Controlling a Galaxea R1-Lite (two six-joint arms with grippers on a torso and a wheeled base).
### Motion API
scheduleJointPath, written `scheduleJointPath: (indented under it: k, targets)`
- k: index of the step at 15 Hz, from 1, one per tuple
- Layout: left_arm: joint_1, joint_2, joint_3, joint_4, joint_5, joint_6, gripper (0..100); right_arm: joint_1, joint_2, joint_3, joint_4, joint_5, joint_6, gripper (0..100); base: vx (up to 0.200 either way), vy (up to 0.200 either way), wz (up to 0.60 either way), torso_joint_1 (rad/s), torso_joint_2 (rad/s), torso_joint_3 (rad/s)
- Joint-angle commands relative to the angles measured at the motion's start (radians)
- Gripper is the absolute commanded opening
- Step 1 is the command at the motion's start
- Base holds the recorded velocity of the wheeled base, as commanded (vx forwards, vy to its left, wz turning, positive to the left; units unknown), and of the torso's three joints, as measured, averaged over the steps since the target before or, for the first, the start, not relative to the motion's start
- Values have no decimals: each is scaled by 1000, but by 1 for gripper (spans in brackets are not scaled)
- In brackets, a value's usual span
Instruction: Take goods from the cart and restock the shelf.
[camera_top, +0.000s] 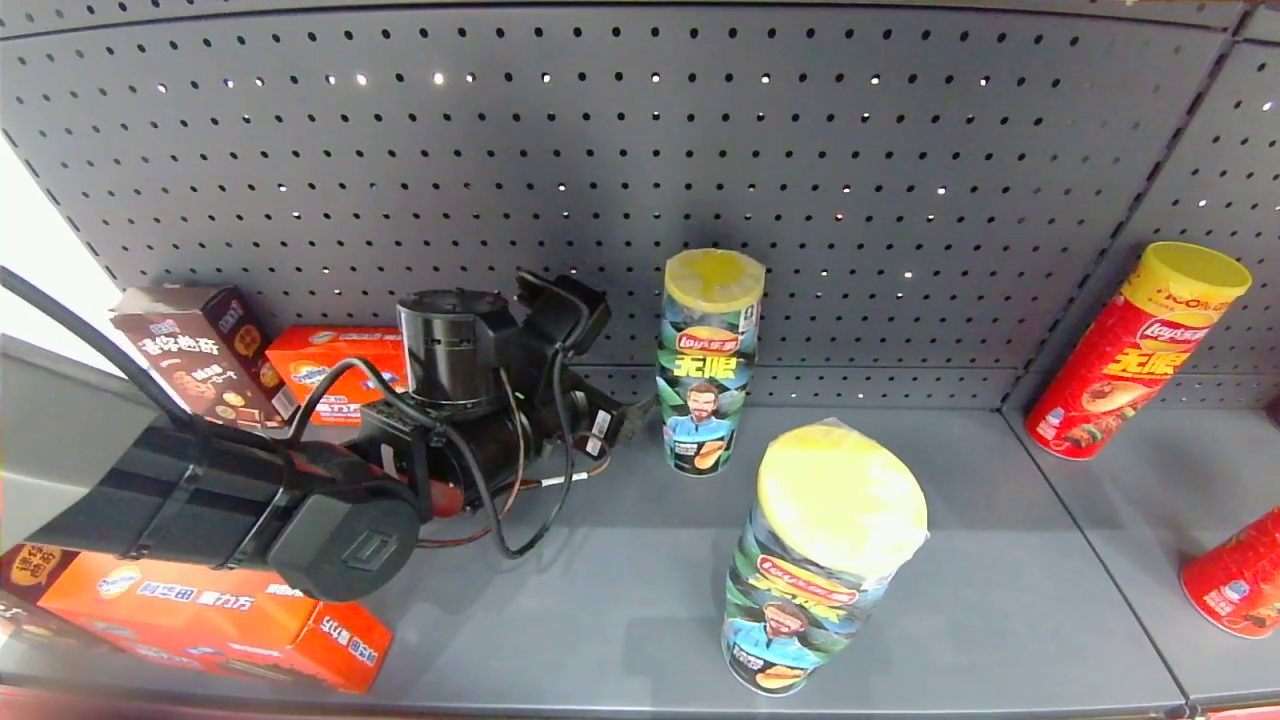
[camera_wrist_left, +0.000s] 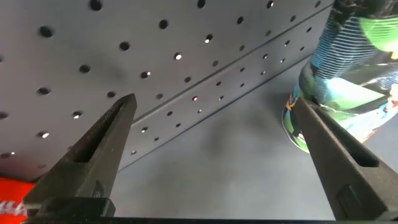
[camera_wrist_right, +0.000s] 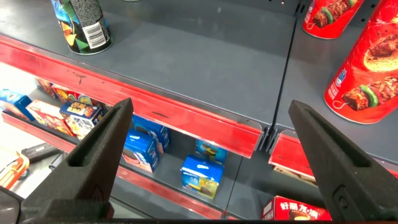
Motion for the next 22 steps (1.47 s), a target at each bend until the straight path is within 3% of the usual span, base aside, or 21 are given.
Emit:
scheduleJointPath:
  k: [1, 12, 15, 18, 21, 22]
  targets:
    - [-8, 15, -12, -1, 1, 0, 100, 0, 1, 0, 0, 0, 0, 100, 0, 0, 0, 0, 0, 0]
    - [-10, 1, -1, -1, 8, -1, 100, 0, 1, -2, 2, 0, 0, 100, 0, 0, 0, 0, 0, 0]
    - [7, -122, 97, -1, 22, 3, 100, 0, 1, 0, 0, 10, -16, 100, 0, 0, 0, 0, 0, 0]
    - [3, -238, 174, 10, 84, 6, 100, -10, 1, -3, 3, 0, -19, 100, 0, 0, 0, 0, 0, 0]
    - [-7, -294, 237, 4, 168, 5, 100, 20, 465, -431, 3, 22, 75, 100, 0, 0, 0, 0, 0, 0]
    - [-8, -295, 246, 1, 173, 5, 100, 39, 514, -454, 3, 56, 54, 100, 0, 0, 0, 0, 0, 0]
